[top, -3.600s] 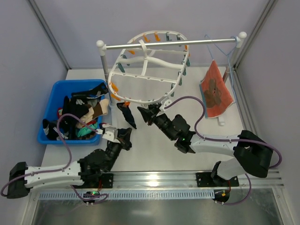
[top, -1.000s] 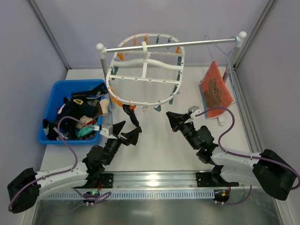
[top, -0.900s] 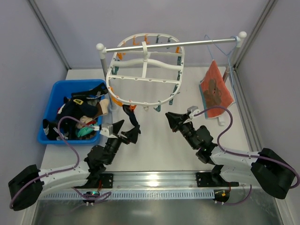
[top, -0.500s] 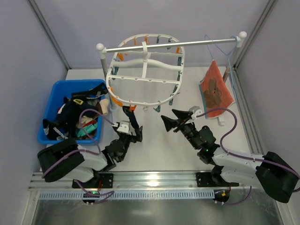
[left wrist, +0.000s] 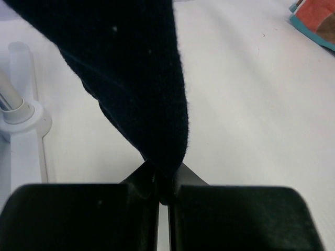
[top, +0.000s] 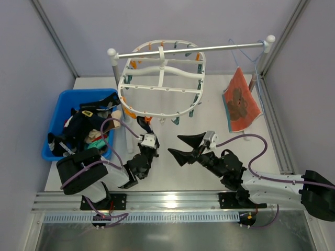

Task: Remove the socks clipped to the hanger
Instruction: Remove the sock from the hanger.

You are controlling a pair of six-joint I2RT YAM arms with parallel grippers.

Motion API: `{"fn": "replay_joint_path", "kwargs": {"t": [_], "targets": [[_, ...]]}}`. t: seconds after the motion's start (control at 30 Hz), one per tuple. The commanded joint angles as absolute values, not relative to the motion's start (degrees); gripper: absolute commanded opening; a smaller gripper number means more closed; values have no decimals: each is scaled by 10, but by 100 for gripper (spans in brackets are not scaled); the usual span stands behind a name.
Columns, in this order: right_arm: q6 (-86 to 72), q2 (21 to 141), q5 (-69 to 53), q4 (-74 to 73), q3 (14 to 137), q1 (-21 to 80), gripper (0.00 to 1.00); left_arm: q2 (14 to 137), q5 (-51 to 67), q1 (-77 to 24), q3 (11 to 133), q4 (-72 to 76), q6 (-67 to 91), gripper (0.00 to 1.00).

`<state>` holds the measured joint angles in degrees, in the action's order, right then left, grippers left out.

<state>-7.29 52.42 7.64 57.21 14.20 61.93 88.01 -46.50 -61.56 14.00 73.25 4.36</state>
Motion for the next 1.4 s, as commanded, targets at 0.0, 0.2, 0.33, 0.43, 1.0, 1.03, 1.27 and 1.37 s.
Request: {"fn": "replay_joint_path", "kwargs": {"t": [0.0, 0.2, 0.33, 0.43, 1.0, 1.03, 1.27, 1.37], "targets": [[-51, 531, 66, 577, 186, 657, 73, 875, -503, -623, 147, 885, 25, 0], [-38, 631, 73, 545, 295, 720, 73, 888, -496, -625, 144, 885, 47, 0], [-48, 699, 101, 535, 379, 731, 73, 882, -497, -625, 137, 885, 49, 0], [-56, 745, 134, 531, 427, 733, 73, 871, -486, -625, 127, 885, 52, 0], [-48, 824, 394, 492, 503, 763, 73, 845, -404, -625, 91, 885, 44, 0], [-44, 826, 417, 491, 505, 766, 73, 846, -403, -625, 91, 885, 44, 0], [-37, 864, 537, 425, 574, 766, 72, 842, -385, -625, 85, 885, 49, 0], [-14, 881, 570, 434, 589, 766, 73, 838, -380, -625, 82, 885, 50, 0]]}}
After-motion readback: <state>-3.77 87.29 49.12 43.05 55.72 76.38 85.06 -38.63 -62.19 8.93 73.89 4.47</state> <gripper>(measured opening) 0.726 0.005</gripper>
